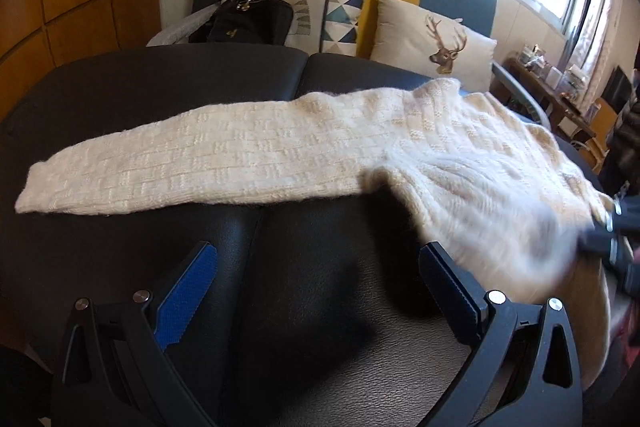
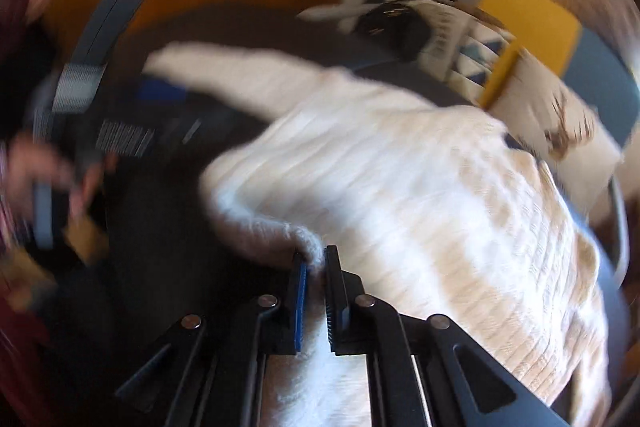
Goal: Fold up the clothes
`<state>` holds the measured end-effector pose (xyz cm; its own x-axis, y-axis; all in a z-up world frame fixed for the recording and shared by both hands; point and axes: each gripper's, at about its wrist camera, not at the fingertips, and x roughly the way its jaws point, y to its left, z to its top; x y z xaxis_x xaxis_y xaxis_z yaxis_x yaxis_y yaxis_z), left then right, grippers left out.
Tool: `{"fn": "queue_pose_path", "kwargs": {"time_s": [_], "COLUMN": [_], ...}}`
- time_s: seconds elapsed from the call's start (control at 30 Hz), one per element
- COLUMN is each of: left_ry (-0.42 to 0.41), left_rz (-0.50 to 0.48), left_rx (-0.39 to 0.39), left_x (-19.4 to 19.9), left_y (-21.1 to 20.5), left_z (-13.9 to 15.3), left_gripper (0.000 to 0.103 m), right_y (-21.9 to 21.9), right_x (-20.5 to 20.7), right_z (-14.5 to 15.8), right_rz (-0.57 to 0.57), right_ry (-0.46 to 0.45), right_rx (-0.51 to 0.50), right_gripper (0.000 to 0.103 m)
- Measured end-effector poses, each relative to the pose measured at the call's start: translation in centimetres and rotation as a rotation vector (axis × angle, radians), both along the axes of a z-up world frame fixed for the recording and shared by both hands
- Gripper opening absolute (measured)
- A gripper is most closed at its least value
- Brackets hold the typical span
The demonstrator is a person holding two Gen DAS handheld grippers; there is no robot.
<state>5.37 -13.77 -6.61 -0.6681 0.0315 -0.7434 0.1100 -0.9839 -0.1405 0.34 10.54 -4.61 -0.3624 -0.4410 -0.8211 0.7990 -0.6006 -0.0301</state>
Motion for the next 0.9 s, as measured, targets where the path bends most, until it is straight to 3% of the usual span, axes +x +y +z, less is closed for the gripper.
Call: {"fn": "queue_pose_path", "kwargs": {"time_s": [0.23,0.3,0.4,0.5,0.6,0.77,0.9], "left_ry": [-0.024,-0.026,-0.033,-0.036,-0.033,0.011,0.016], "left_rz": [-0.089,-0.141,-0.210,-0.239,-0.250,-0.287,-0.387], "left_rx": [0.016,0.021,-0.011,-0.093,-0.113,-0.133,-0.152], "left_x": [-1.0,-1.5,-2.4,-3.8,-5.1,-5.7,-5.6], "left_y": [2.3,3.8,6.3,8.4,9.3,10.0,11.4], "left_z": [-0.5,-0.7,-1.0,-1.3,-1.5,-1.1,-1.3], "left_gripper": [0.103,0.103,0.103,0.103,0.103,0.103,0.103], "right_y": [4.4,5.8,7.4,8.5,9.8,11.0,11.4], "right_x": [-10.1,-12.1,-13.6,-14.2,-13.8,-13.9,-14.0], "right_z": [2.7,2.0,-0.1,-2.4,-4.1,-5.1,-5.7], "right_rz": [-0.216,-0.259,-0.304,-0.335,-0.356,-0.374,-0.373], "right_ry": [-0.194,-0.248,-0.314,-0.366,-0.411,-0.457,-0.474], "right_rx": [-0.288,-0.334,-0.357,-0.370,-0.417,-0.518,-0.567], "right_gripper": [0.007,0.007,0.007,0.007,0.008,0.011,0.011]}}
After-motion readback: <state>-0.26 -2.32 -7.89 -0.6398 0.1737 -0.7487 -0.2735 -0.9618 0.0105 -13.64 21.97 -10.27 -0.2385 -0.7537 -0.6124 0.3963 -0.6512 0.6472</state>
